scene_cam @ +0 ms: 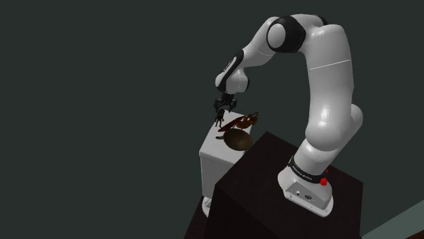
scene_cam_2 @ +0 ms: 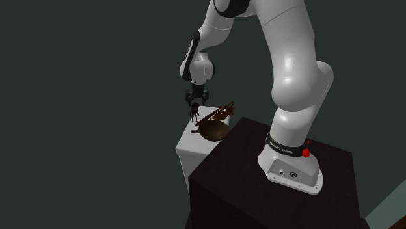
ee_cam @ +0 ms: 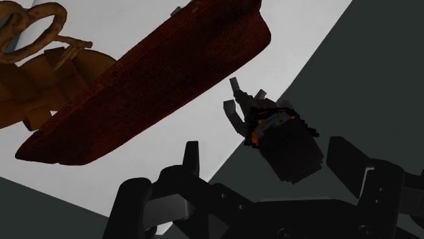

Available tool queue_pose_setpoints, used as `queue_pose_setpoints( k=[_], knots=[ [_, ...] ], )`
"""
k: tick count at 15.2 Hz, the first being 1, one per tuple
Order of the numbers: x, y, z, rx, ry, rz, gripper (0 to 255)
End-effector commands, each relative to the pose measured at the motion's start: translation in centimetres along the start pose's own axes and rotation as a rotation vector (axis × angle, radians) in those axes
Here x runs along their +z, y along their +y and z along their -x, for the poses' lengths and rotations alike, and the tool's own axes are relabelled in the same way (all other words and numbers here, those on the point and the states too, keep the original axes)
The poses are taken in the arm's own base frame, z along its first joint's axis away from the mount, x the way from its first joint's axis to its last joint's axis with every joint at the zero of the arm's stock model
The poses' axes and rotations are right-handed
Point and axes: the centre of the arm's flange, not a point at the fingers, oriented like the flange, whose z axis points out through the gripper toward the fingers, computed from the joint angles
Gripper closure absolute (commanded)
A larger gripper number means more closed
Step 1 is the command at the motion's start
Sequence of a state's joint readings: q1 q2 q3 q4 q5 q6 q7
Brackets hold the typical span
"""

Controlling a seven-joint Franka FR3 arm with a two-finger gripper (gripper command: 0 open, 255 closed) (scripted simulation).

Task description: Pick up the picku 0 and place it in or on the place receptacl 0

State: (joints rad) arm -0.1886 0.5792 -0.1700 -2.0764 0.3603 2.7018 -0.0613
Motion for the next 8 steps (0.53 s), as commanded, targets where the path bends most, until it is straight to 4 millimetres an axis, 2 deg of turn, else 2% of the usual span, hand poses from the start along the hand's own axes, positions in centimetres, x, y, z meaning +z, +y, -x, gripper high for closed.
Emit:
queue_pose_setpoints(
  k=[1, 2, 8],
  knots=[
    [0.78, -1.38, 0.41, -0.018, -0.006, -0.007, 0],
    [0.5, -1.49, 0.58, -0.018, -0.006, -0.007, 255],
    [0.33, -1.54, 0.42, -0.019, -0.006, -0.006, 255]
  ],
)
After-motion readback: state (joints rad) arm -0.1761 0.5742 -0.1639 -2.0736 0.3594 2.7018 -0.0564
